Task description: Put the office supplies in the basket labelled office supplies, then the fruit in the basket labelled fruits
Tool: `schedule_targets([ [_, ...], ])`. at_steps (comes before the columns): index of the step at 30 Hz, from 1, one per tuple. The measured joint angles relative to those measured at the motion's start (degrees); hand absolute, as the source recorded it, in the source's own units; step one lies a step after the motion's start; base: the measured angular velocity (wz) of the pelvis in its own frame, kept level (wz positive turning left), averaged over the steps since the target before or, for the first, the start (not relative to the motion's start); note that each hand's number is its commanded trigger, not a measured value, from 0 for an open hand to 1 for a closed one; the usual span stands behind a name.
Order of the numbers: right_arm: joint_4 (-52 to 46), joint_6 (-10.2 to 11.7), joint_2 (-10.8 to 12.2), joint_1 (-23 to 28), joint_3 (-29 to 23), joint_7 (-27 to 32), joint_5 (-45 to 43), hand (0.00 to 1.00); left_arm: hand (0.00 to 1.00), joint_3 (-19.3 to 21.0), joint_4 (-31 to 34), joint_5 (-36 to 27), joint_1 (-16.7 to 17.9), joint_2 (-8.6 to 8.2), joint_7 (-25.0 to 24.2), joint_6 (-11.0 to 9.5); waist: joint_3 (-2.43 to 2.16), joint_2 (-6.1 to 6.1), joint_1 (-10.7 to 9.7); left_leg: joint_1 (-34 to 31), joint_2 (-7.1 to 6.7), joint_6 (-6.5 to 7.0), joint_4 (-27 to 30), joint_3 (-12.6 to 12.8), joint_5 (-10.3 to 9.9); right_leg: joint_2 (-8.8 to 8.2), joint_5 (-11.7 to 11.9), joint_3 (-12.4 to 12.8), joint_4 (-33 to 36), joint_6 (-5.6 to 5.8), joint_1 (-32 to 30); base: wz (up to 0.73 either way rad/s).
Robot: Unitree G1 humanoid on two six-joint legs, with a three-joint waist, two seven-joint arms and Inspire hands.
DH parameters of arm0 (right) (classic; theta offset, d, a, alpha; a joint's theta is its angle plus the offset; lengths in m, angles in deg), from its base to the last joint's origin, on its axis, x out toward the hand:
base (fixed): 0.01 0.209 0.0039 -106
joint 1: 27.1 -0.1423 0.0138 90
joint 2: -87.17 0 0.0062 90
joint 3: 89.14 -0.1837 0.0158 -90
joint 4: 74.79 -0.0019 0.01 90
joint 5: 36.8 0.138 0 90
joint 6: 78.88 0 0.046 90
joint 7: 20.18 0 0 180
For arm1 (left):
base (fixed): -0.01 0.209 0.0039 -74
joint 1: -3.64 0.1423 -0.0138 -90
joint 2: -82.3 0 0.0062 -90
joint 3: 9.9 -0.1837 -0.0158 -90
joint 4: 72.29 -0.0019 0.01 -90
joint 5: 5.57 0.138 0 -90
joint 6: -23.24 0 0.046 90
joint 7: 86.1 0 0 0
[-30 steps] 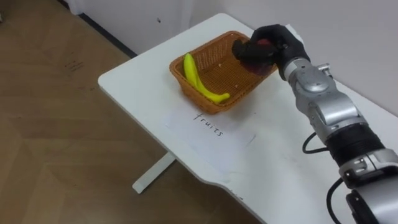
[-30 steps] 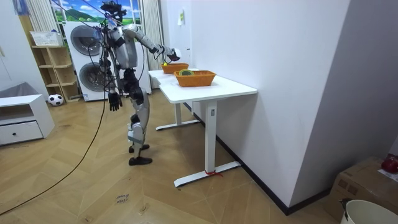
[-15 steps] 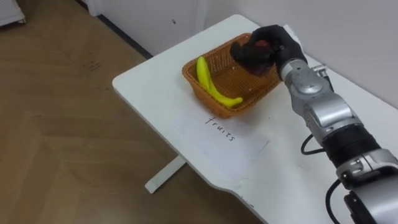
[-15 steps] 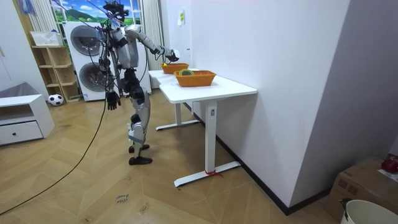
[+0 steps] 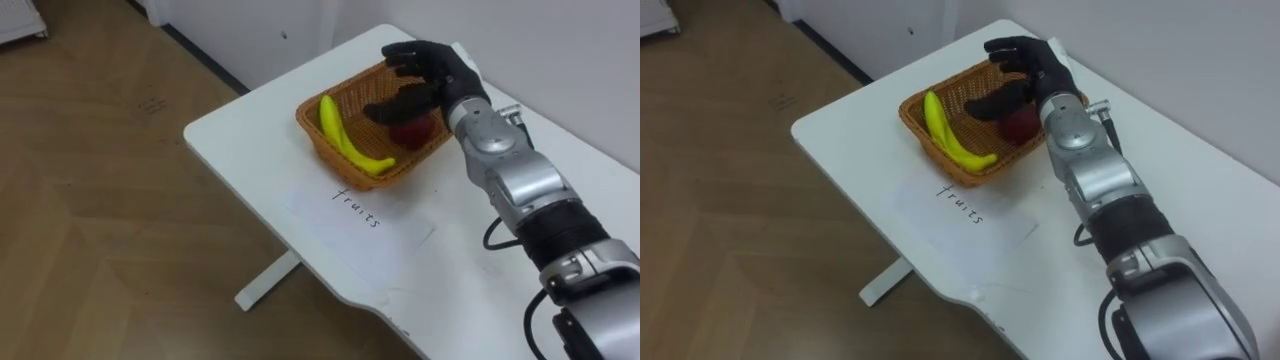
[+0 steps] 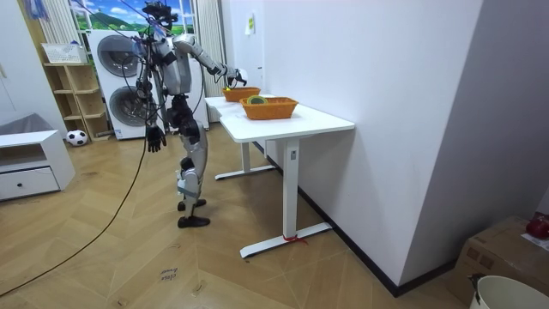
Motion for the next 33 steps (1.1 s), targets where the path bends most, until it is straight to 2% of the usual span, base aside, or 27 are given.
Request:
schedule_targets([
  [5, 0.0, 0.0, 0.0, 0.0, 0.0, 0.0, 0.0, 0.0, 0.0, 0.0, -0.1, 0.0, -0.1, 0.02, 0.1, 0.0, -0.12, -0.33, -0.1, 0.2, 0.01, 0.02, 0.0, 0.1, 0.0, -0.07, 0.0, 0.0, 0.0, 0.01, 0.0, 0.0],
  [15, 0.0, 0.0, 0.0, 0.0, 0.0, -0.7, 0.0, 0.0, 0.0, 0.0, -0.2, 0.0, -0.3, 0.19, 0.1, -0.1, 0.35, -0.93, -0.9, 0.0, 0.04, 0.04, 0.0, 0.4, 0.0, -0.12, 0.0, 0.3, 0.0, 0.02, -0.3, 0.0],
  [25, 0.0, 0.5, -0.9, -0.6, -0.2, -2.2, 0.3, 0.0, 0.0, 0.1, -0.1, 0.0, -1.5, 0.59, -0.2, -0.4, 0.4, -0.85, -1.3, -1.1, 0.07, 0.06, 0.3, 0.5, 0.0, -0.06, 0.0, 0.5, 0.0, 0.01, -1.4, 0.0],
  [30, -0.3, 0.6, -1.0, -2.3, -1.4, -2.2, 0.5, 0.0, 0.0, 0.1, -0.1, 0.0, -2.8, 0.62, 0.1, -0.7, 0.4, -0.19, -3.6, -0.8, 0.07, 0.09, 0.1, 0.7, 0.0, -0.06, 0.0, 1.2, 0.0, 0.01, -1.4, -0.02],
  [33, -2.3, 1.1, -2.5, -2.4, -1.4, -2.1, 0.2, 0.0, 0.0, 0.1, 0.4, 0.0, -2.9, 0.47, 0.2, -0.7, 0.31, 0.05, -4.4, -0.7, 0.13, 0.11, 0.0, 1.4, 0.0, 0.02, 0.0, 3.0, -0.3, 0.01, -1.7, -0.12],
])
